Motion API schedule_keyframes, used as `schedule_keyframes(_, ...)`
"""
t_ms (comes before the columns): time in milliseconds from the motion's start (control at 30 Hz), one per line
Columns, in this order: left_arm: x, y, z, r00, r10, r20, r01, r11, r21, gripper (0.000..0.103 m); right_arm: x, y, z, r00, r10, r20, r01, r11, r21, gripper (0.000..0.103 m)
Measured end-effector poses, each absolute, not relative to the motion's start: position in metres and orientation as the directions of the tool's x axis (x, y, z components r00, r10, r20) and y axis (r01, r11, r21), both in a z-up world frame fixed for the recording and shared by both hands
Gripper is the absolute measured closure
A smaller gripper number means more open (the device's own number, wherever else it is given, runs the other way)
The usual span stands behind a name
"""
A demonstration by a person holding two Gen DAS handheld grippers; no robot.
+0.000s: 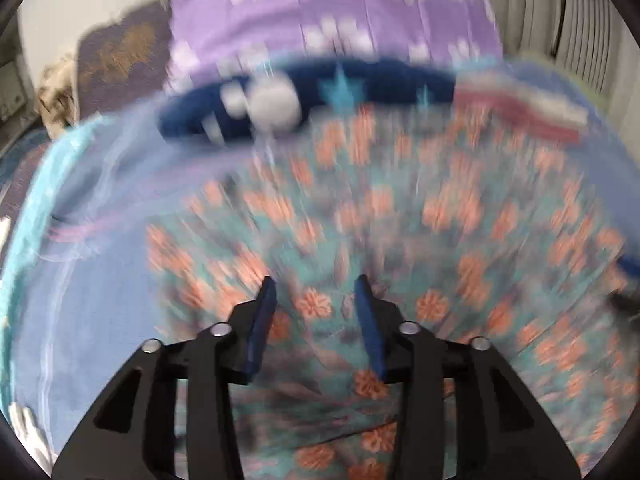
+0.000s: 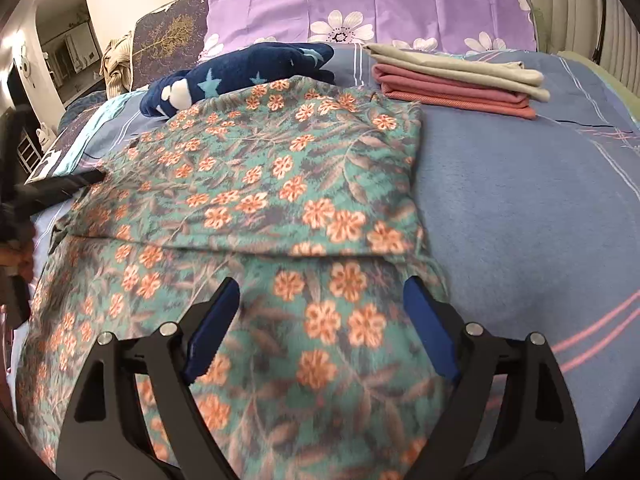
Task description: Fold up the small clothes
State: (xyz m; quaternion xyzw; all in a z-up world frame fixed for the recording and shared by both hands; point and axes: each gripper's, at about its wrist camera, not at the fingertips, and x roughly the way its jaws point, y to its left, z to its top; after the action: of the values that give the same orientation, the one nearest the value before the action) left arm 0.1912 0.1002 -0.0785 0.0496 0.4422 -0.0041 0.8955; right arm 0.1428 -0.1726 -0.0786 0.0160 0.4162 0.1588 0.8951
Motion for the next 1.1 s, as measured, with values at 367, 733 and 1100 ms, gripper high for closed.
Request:
schedule_keyframes(367, 0.187, 0.1, -0.081, 0.645, 0.041, -0.763, 0.015, 0.998, 0.066, 0.052, 0.229, -0.231, -0.028, 0.615, 0.385, -0.688, -0.198, 0.92, 0.338, 0.042)
schedule_keyframes(733, 0.188, 0.106, -0.08, 0.645, 0.016, -0.764, 0.015, 0.999, 0.033, 0.051, 0.314, -0.221, -0.046, 0.606, 0.337, -0.721, -0.114, 0.933, 0.34, 0.1)
schedule_keyframes(1100, 0.189, 0.104, -0.081, 0.645, 0.029, -0.764, 0.015, 0.999, 0.051, 0.05, 0.297, -0.245, -0.06, 0.639, 0.239, -0.732, -0.028, 0.957, 0.288, 0.096)
